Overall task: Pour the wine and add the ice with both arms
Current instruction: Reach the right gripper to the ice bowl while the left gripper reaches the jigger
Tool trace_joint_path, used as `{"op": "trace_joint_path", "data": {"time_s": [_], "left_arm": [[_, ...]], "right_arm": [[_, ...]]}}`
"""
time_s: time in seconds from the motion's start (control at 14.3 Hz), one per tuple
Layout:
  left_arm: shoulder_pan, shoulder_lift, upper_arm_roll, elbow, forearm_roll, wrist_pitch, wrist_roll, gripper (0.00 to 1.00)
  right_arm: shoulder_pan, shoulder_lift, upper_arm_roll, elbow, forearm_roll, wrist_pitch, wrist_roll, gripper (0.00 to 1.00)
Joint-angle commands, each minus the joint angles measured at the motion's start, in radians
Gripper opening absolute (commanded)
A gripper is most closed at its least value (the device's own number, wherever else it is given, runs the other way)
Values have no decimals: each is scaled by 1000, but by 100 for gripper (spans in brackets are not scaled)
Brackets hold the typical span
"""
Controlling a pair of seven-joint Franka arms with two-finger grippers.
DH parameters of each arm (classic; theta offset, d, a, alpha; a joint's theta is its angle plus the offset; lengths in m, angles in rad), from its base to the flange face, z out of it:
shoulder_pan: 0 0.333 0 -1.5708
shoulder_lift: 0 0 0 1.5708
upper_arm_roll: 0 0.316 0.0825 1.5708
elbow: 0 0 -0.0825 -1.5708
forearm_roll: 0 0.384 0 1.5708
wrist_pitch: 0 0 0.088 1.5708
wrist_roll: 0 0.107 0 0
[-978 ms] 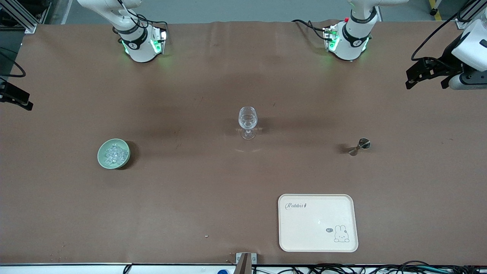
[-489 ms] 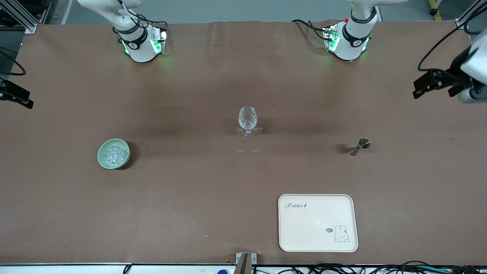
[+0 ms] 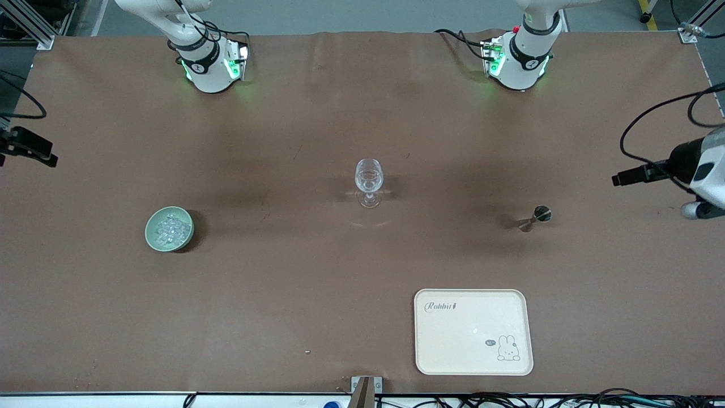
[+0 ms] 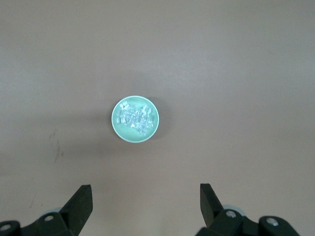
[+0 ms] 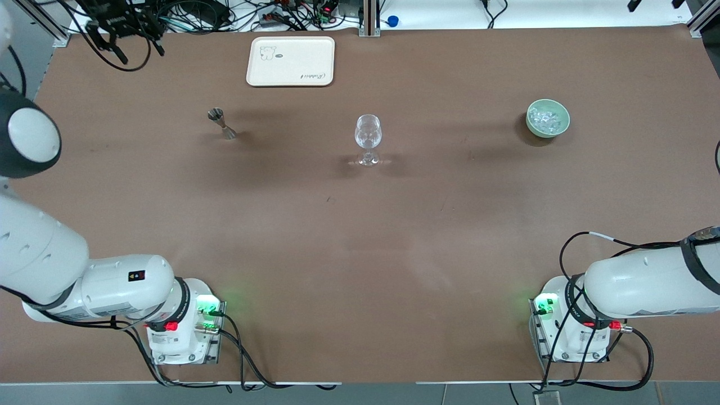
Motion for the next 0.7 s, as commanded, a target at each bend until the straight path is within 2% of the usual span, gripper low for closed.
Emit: {"op": "trace_joint_path", "data": {"time_s": [0.0,0.21,0.42,0.49,0.63], "left_arm": [[5,143,-4,146,5,-13,-12,100],[25,196,-4,157,25,-12,-29,100],[50,242,-5,156,11,-6,-163,100],[68,260,-5,153,-21,-6,-228,100],[113,304,-5,139,-156,-6,-410,100]], "right_arm": [[-6,-13,0,-128,15,130,-13,97],[-7,17,0,-234,15,296,-13,98],[-17,78,2,-288,17,408,-11,98],[-23,104,2,-291,24,433,-11,97],[-24,163,2,-292,52,471,-10,96]]}}
